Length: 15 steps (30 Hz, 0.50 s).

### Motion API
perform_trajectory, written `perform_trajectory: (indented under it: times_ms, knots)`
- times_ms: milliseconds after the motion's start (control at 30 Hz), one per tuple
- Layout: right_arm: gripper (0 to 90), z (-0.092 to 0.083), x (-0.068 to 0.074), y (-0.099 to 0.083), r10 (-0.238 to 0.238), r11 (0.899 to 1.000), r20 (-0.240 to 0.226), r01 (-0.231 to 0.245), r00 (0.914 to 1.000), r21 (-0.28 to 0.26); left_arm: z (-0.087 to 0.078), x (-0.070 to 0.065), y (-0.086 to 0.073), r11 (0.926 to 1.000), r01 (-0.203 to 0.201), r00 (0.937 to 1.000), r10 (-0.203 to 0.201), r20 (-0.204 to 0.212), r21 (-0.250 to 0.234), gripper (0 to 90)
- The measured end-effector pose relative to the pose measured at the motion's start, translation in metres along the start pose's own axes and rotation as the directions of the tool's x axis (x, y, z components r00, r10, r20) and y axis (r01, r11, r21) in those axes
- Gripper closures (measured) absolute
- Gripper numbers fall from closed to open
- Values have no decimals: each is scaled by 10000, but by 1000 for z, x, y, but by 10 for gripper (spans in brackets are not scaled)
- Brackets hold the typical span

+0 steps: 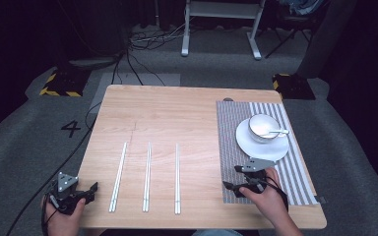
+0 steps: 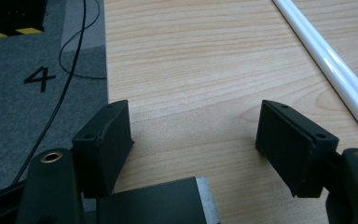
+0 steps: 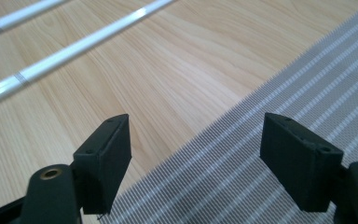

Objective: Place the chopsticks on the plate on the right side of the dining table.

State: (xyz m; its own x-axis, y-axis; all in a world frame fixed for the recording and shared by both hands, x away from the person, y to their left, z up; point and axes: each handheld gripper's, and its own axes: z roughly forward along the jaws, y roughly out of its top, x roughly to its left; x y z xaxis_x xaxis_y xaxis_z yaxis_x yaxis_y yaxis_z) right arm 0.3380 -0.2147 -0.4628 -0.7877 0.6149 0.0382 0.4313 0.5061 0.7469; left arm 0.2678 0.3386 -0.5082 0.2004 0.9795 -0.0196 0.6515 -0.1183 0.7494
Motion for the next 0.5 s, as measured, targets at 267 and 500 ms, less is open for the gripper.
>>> perform_trajectory:
  times_ms: [267,500]
  knots:
    - [254,30,15,23,-417,9991,-510,417,9978,-8,-1,4,-3,9996,244,9993,-249,-276,-165,256]
    - [254,51,24,43,-820,9963,-824,840,9932,207,2,-3,5,9979,593,9961,-574,-672,266,233]
